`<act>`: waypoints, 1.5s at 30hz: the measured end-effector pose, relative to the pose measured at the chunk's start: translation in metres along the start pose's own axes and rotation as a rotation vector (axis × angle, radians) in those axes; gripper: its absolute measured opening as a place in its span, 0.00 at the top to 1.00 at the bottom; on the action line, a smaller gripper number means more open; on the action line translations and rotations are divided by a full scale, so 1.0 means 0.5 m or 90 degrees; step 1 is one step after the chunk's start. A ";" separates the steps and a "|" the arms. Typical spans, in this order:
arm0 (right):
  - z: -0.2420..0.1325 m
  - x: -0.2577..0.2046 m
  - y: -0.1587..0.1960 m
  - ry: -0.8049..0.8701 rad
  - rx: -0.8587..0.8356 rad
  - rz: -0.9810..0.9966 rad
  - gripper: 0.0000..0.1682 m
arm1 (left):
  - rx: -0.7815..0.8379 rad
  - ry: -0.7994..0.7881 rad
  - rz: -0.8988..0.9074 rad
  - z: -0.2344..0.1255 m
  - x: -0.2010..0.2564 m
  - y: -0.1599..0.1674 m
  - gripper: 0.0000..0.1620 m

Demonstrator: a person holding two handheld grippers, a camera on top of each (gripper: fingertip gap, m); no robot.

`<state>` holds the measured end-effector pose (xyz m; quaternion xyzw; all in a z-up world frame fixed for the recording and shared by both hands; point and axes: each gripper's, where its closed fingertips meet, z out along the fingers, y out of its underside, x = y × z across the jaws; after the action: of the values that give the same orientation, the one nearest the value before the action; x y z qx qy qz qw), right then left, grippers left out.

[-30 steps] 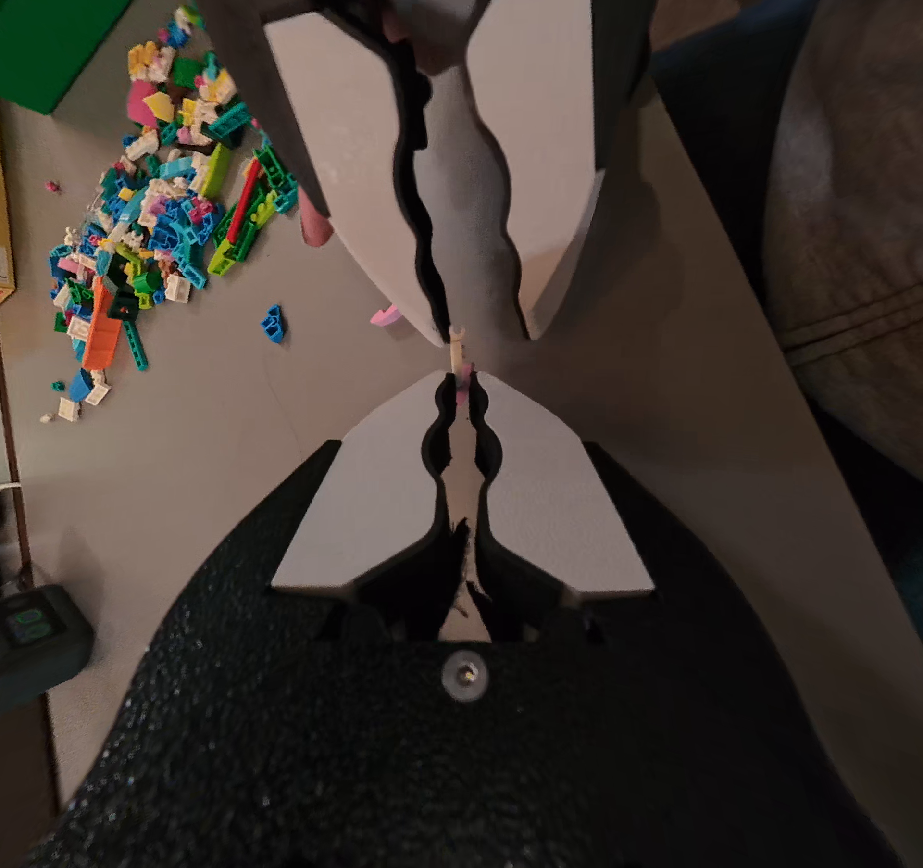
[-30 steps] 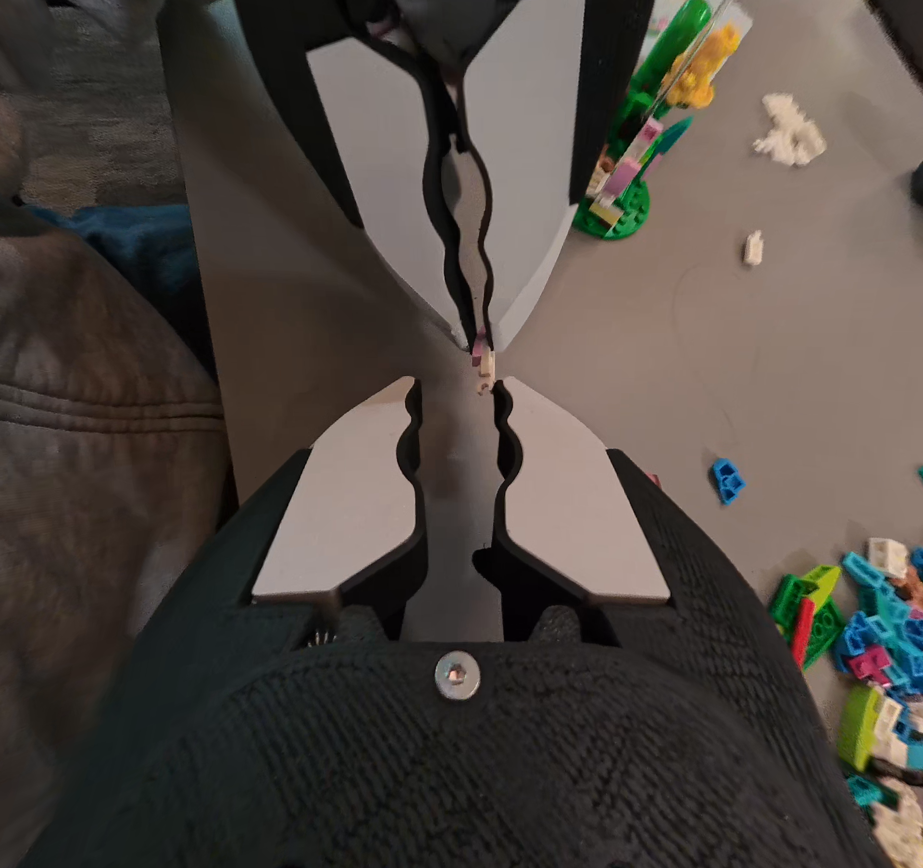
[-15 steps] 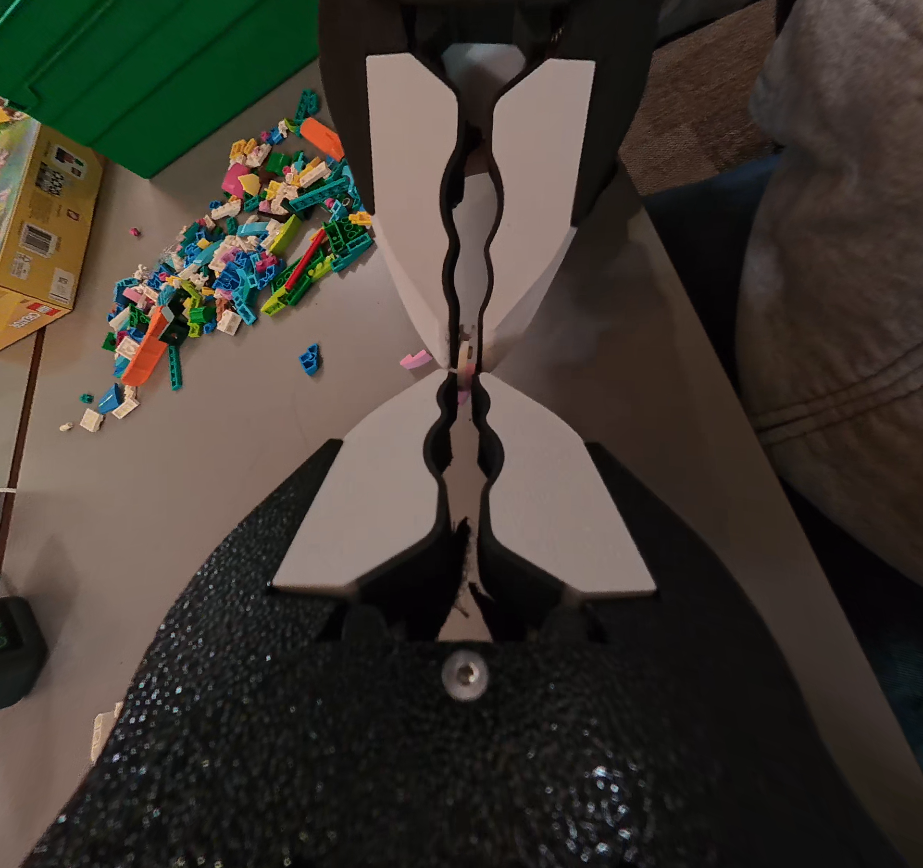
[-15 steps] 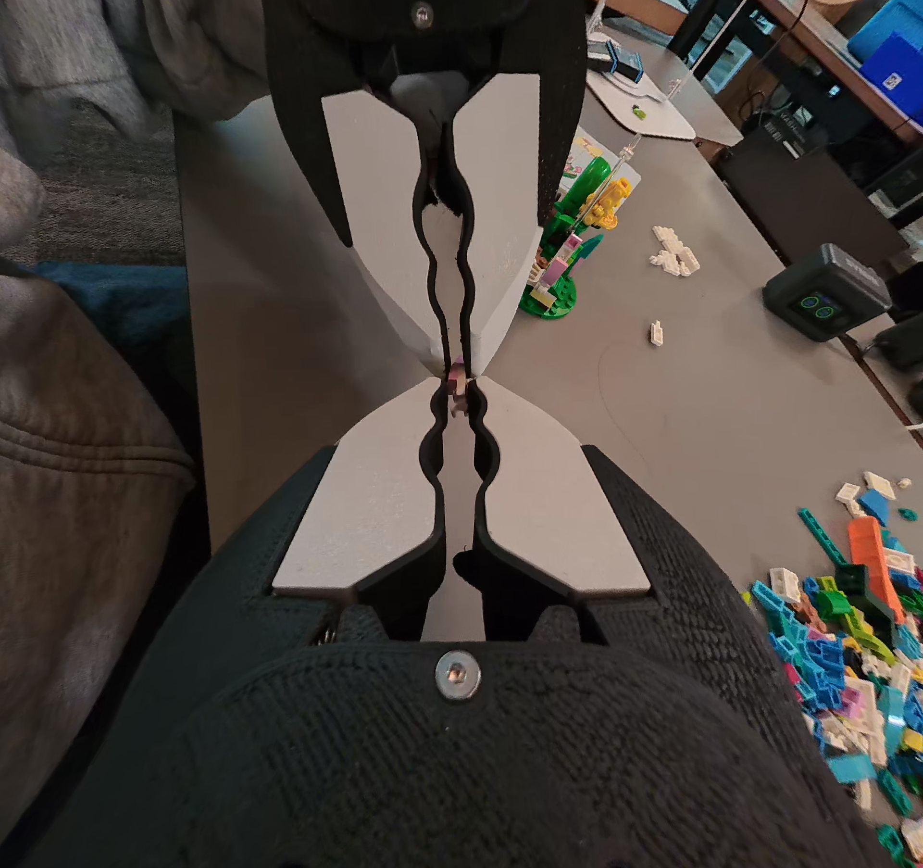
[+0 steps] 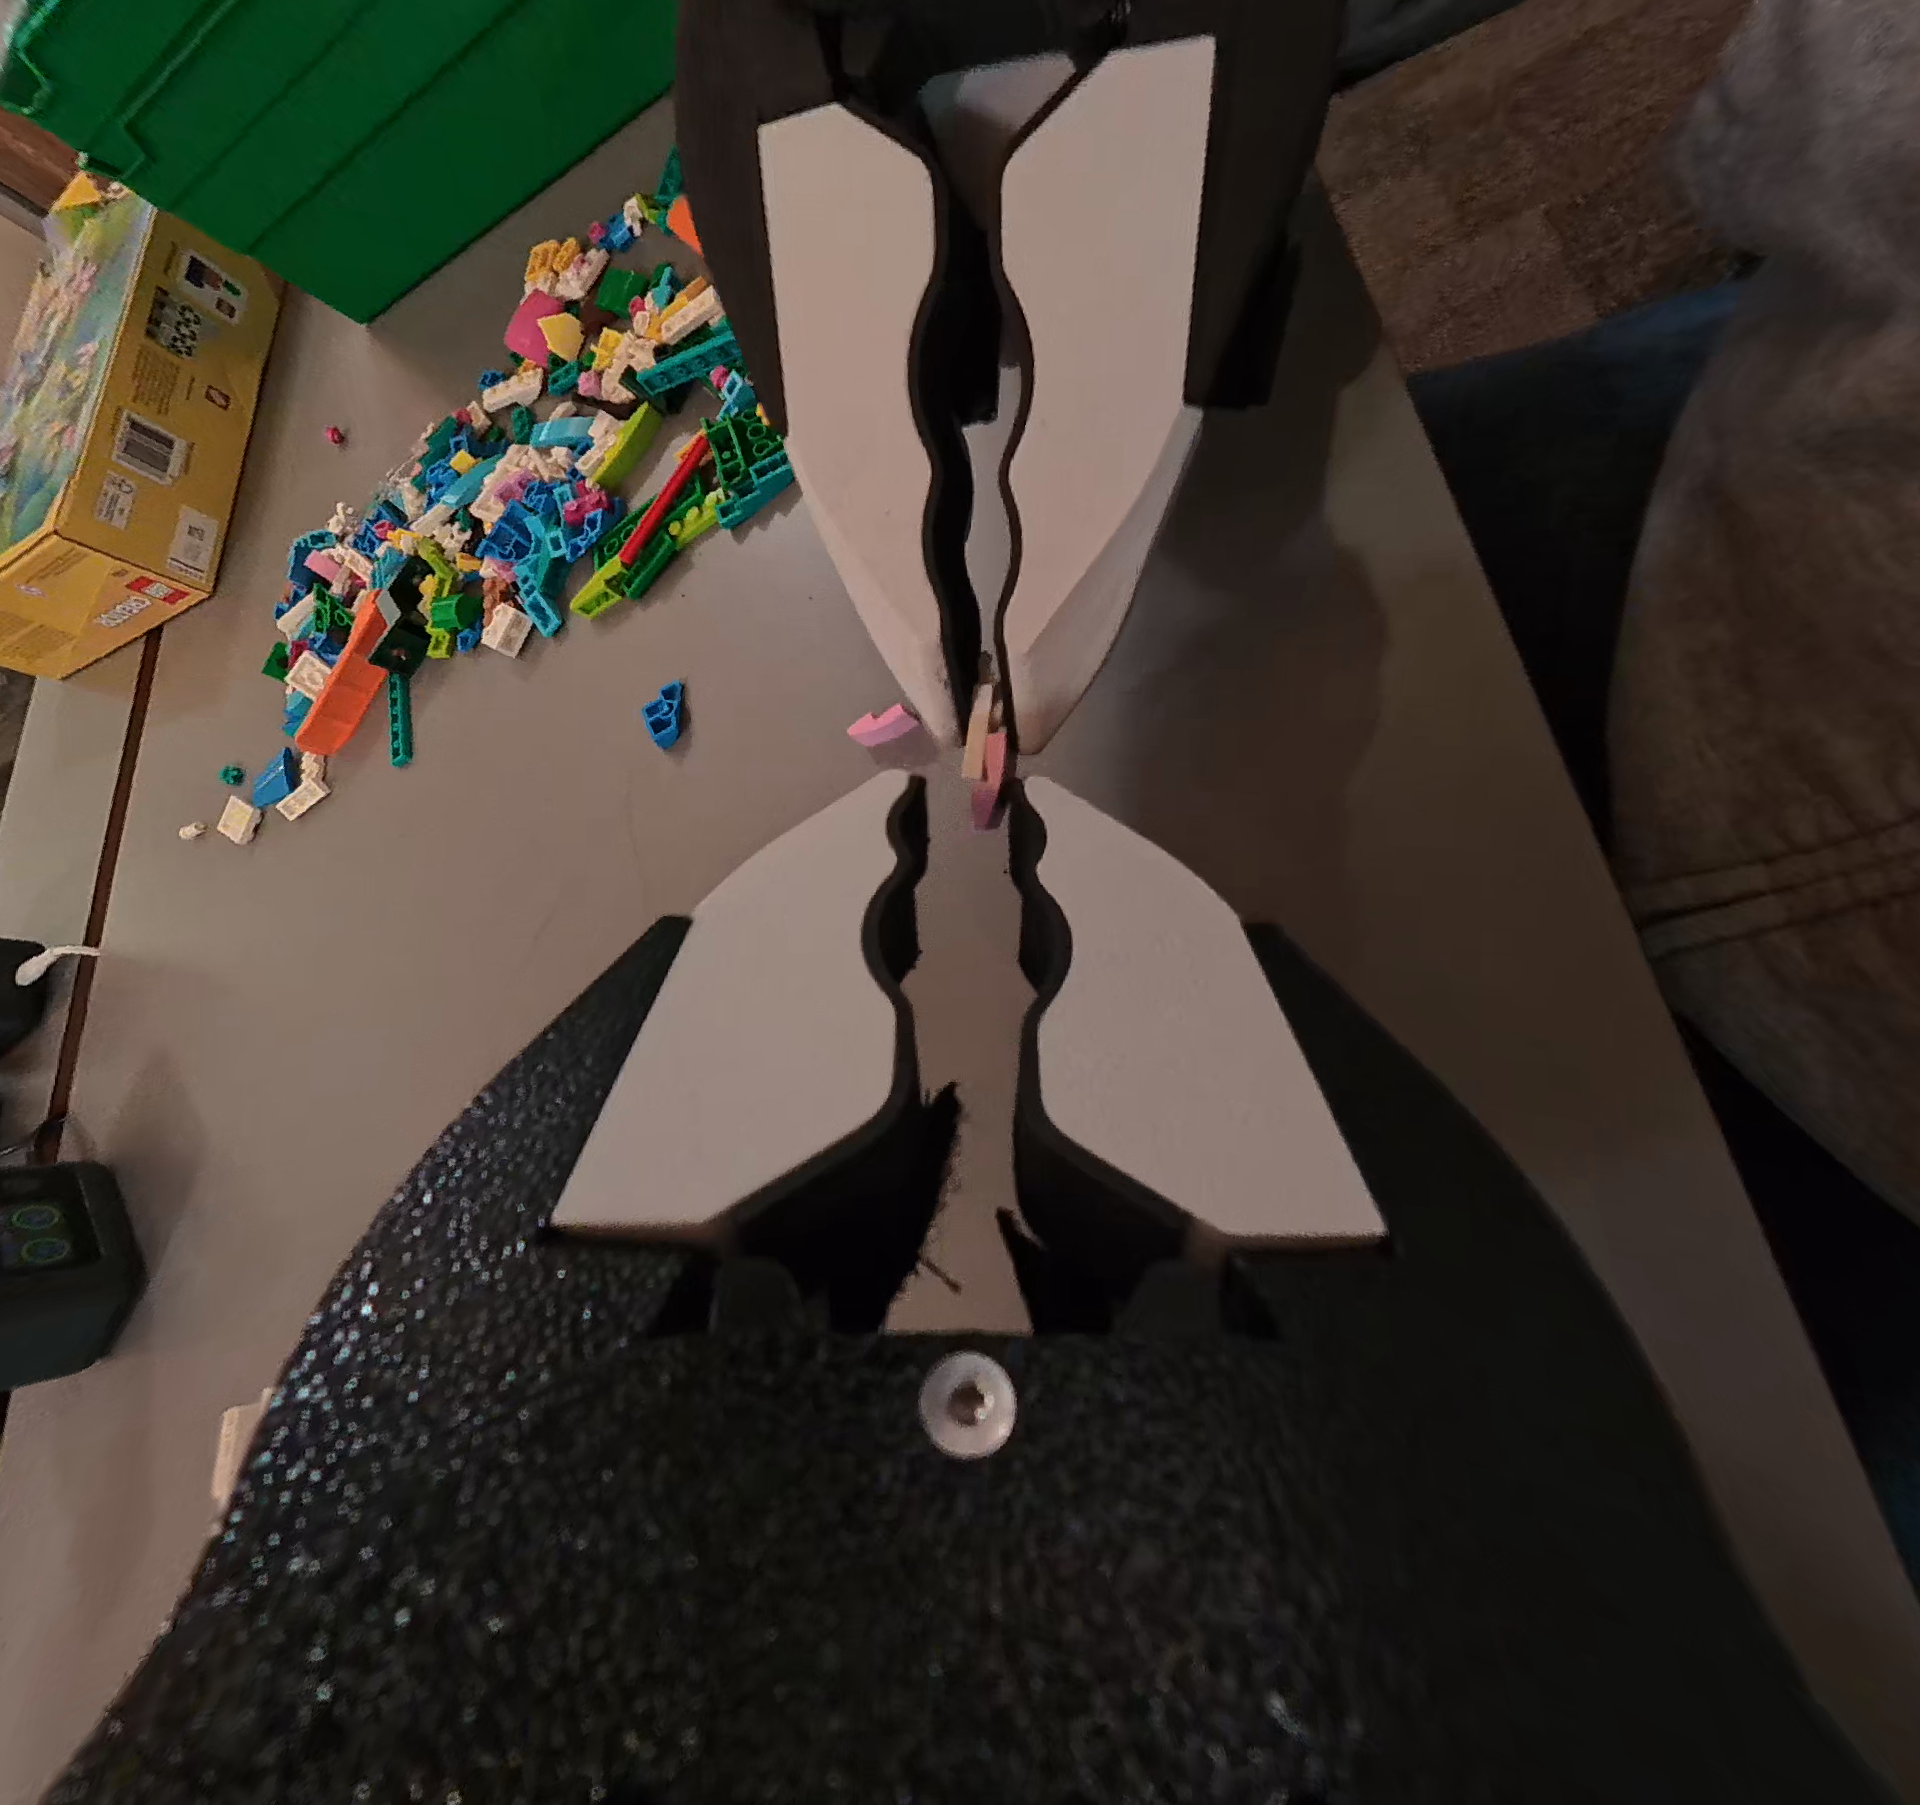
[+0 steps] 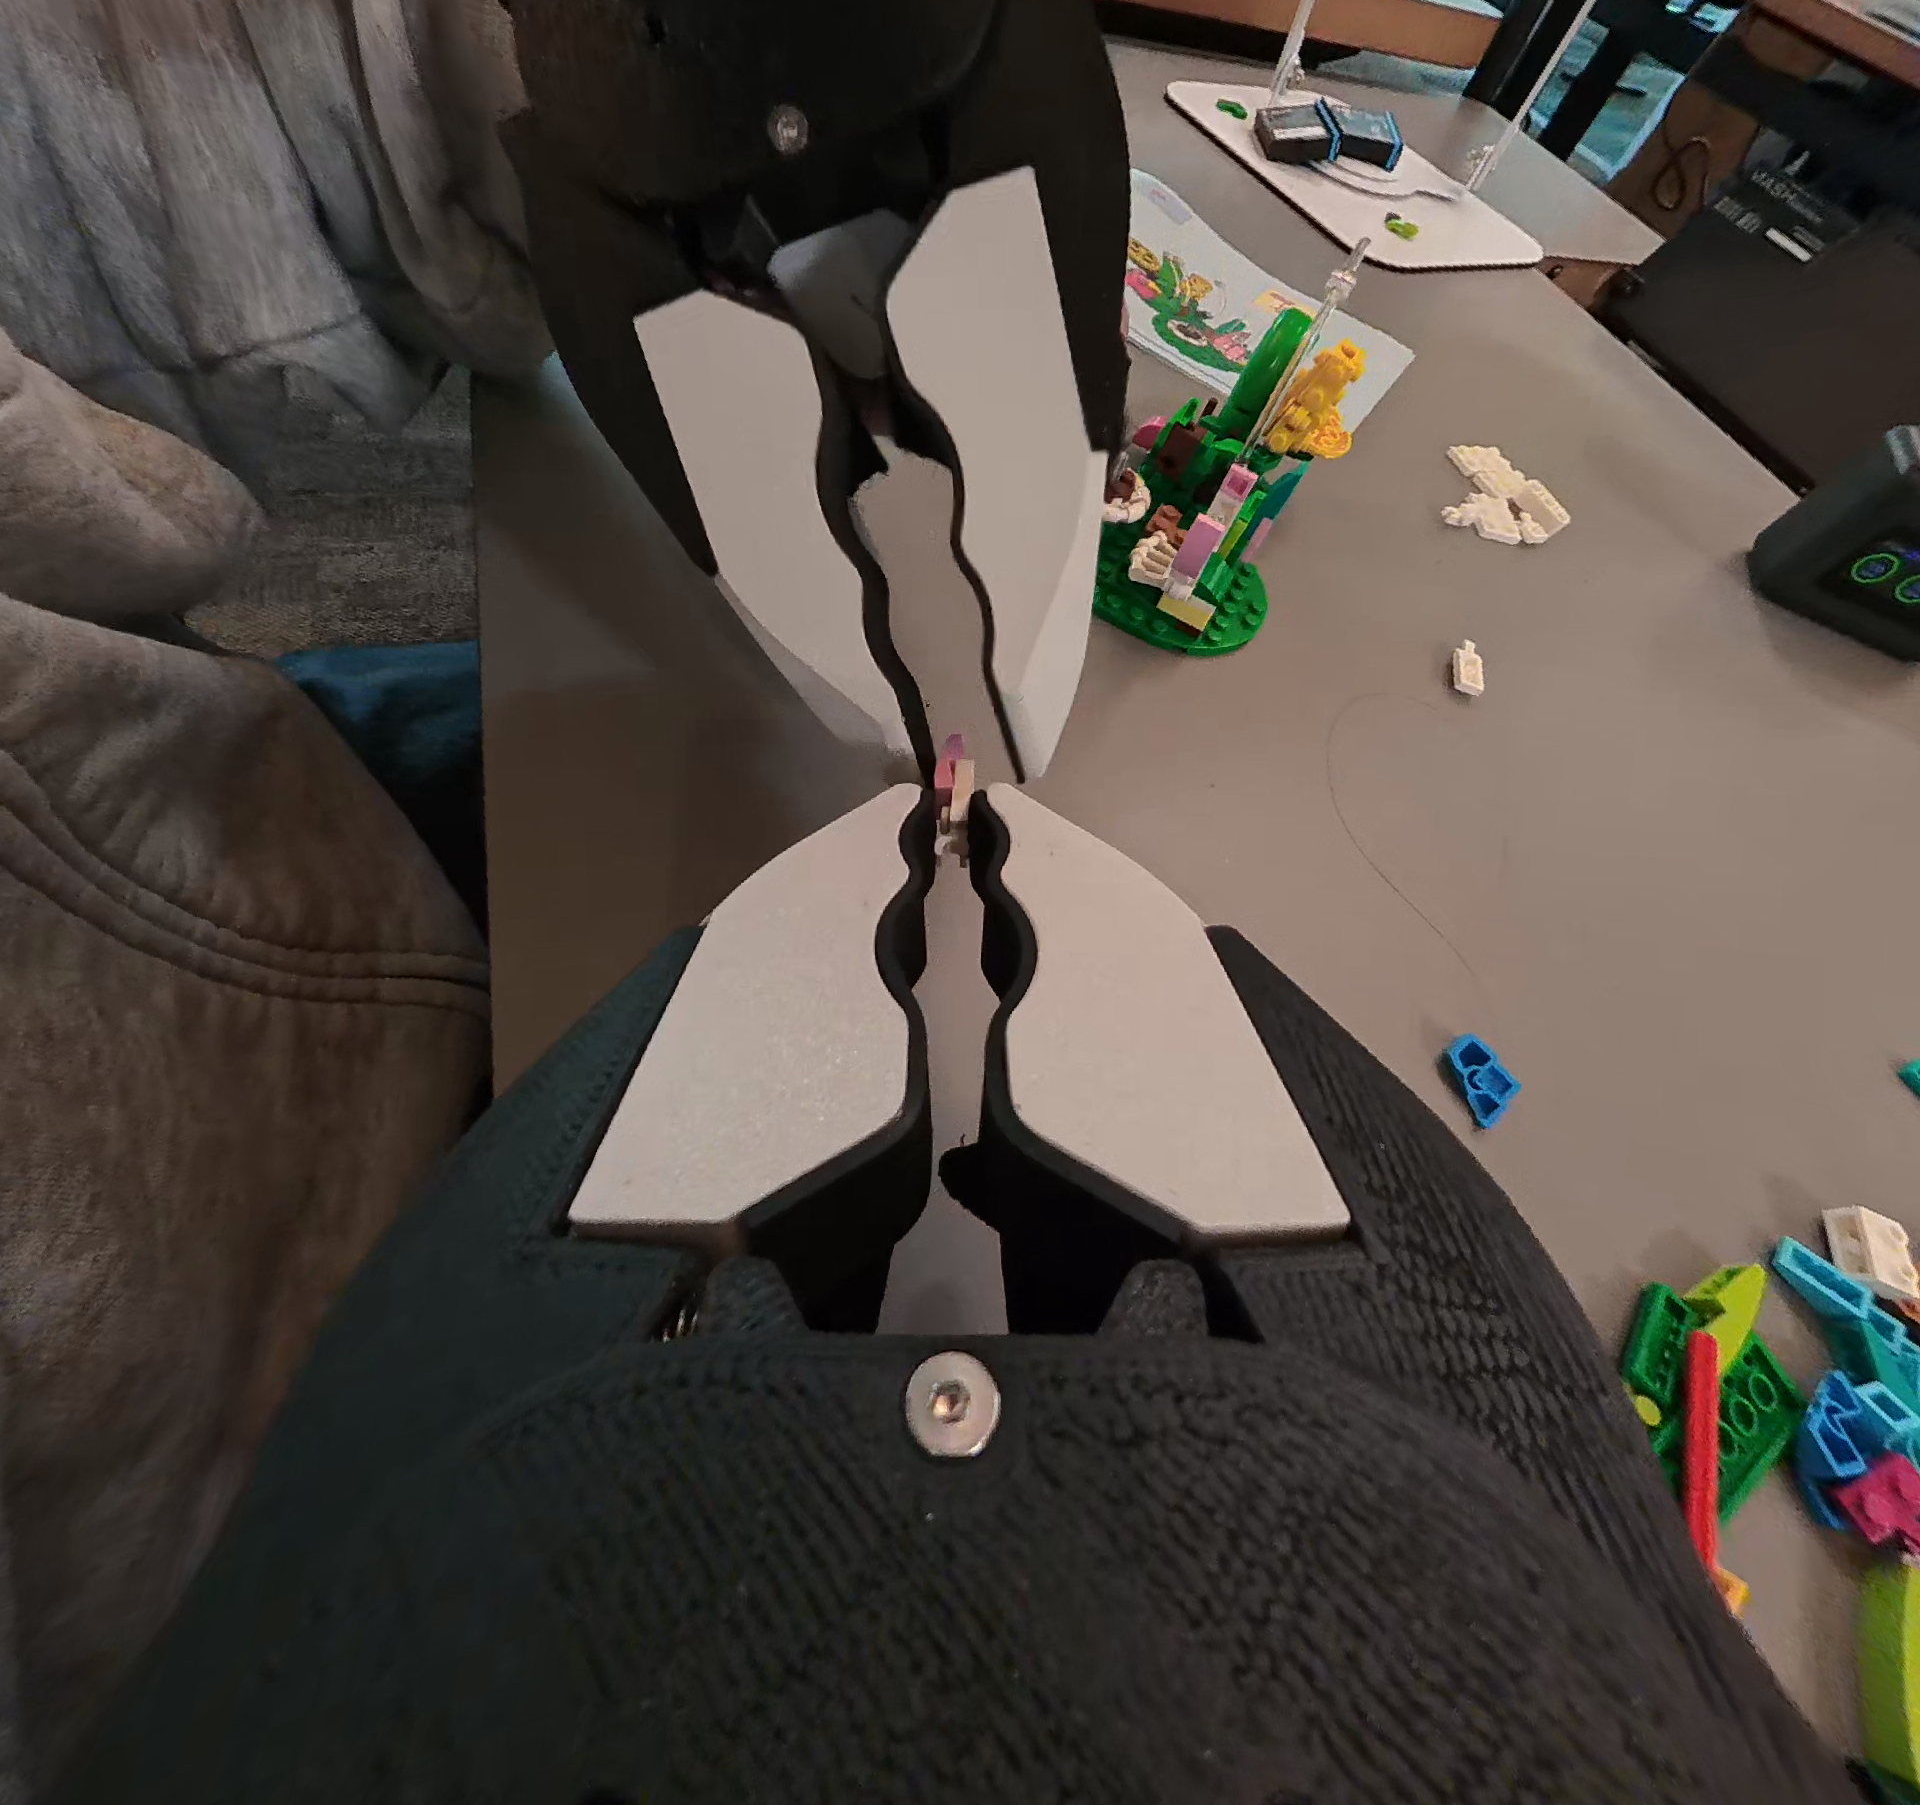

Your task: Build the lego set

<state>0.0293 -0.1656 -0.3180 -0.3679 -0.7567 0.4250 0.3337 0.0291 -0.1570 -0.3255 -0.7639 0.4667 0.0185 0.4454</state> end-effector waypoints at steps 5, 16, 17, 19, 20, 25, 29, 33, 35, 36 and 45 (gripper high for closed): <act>0.000 -0.010 0.007 -0.010 -0.015 -0.053 0.97 | -0.005 0.041 0.021 0.004 0.021 0.003 0.97; -0.013 -0.027 0.018 -0.016 -0.100 -0.287 0.97 | -0.052 0.073 0.069 0.014 0.038 -0.003 0.98; -0.014 -0.028 0.020 -0.014 -0.110 -0.304 0.97 | -0.052 0.076 0.065 0.016 0.040 -0.002 0.98; -0.017 -0.030 0.022 -0.010 -0.120 -0.333 0.97 | -0.041 0.080 0.050 0.018 0.043 -0.005 0.98; -0.018 -0.031 0.023 -0.008 -0.125 -0.346 0.97 | -0.036 0.080 0.046 0.019 0.044 -0.006 0.98; -0.020 -0.014 0.011 0.018 -0.090 -0.262 0.97 | -0.011 0.009 0.046 0.013 0.018 -0.013 0.97; -0.026 -0.007 0.000 0.008 -0.037 -0.178 0.97 | 0.002 -0.039 0.036 0.002 0.004 -0.015 0.96; -0.027 -0.012 -0.001 -0.012 -0.022 -0.155 0.97 | 0.013 -0.035 0.037 -0.001 0.012 -0.015 0.98; -0.024 -0.019 0.002 -0.026 -0.023 -0.150 0.97 | 0.006 0.002 0.019 -0.001 0.023 -0.011 0.99; -0.023 -0.021 0.003 -0.029 -0.023 -0.150 0.97 | 0.004 0.012 0.016 -0.001 0.026 -0.009 0.99; -0.016 -0.018 0.003 -0.018 -0.022 -0.151 0.97 | -0.007 0.010 0.014 0.004 0.023 -0.007 0.99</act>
<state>0.0408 -0.1693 -0.3179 -0.2756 -0.8066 0.3746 0.3648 0.0389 -0.1630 -0.3291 -0.7609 0.4788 0.0199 0.4375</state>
